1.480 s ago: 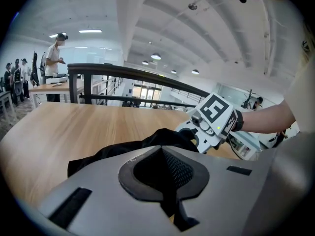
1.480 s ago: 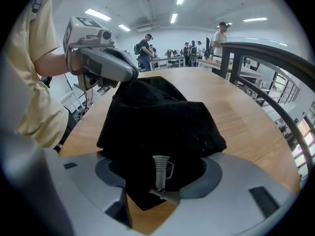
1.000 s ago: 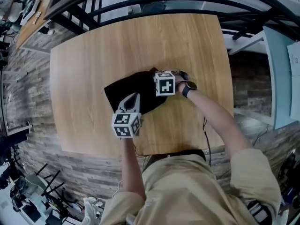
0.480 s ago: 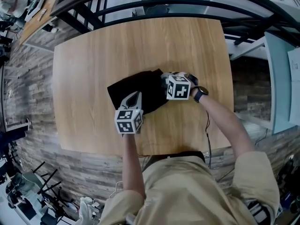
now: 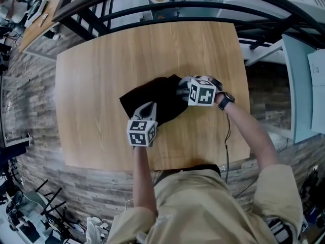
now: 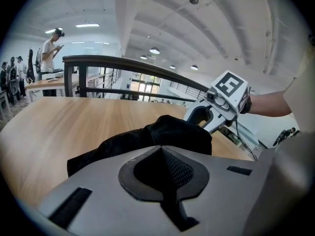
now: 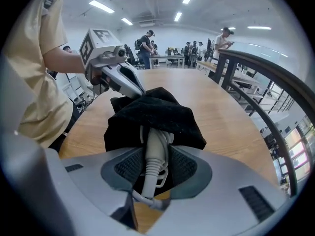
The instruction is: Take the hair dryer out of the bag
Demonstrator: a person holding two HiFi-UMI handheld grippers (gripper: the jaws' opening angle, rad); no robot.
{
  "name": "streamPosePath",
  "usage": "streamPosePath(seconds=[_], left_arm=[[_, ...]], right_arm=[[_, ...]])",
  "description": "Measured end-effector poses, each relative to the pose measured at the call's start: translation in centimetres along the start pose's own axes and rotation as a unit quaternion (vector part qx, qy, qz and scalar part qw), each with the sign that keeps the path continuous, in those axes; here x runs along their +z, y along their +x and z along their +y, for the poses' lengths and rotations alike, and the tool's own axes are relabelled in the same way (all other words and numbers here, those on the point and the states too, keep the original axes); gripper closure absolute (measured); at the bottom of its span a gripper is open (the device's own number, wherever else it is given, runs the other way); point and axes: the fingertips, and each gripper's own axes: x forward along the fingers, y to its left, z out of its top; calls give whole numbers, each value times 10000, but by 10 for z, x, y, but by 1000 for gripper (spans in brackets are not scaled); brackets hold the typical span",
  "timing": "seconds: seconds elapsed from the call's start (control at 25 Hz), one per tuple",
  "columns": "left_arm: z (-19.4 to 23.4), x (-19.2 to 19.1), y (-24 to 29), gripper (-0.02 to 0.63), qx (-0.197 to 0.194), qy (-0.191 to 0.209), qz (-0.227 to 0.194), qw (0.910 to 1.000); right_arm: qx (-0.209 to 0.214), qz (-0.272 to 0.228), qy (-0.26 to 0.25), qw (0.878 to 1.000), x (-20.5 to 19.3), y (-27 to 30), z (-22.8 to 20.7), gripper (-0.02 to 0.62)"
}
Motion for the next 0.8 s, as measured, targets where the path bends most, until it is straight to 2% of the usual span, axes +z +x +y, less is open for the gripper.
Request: streamPosePath(seconds=[0.12, 0.2, 0.36, 0.48, 0.6, 0.8], left_arm=[[-7, -2, 1, 595, -8, 255, 153, 9996], [-8, -2, 1, 595, -19, 319, 181, 9993], [-9, 0, 1, 595, -100, 165, 122, 9997], [-14, 1, 5, 595, -143, 204, 114, 9996], [-23, 3, 8, 595, -184, 299, 102, 9993], [-42, 6, 11, 595, -201, 699, 133, 9973]], right_arm=[[291, 84, 510, 9982, -6, -8, 1, 451], [327, 32, 638, 9974, -2, -16, -2, 453], [97, 88, 381, 9992, 2, -33, 1, 454], [-200, 99, -139, 9997, 6, -44, 4, 456], [-322, 377, -548, 9973, 5, -49, 11, 456], [-279, 815, -570, 9947, -6, -55, 16, 457]])
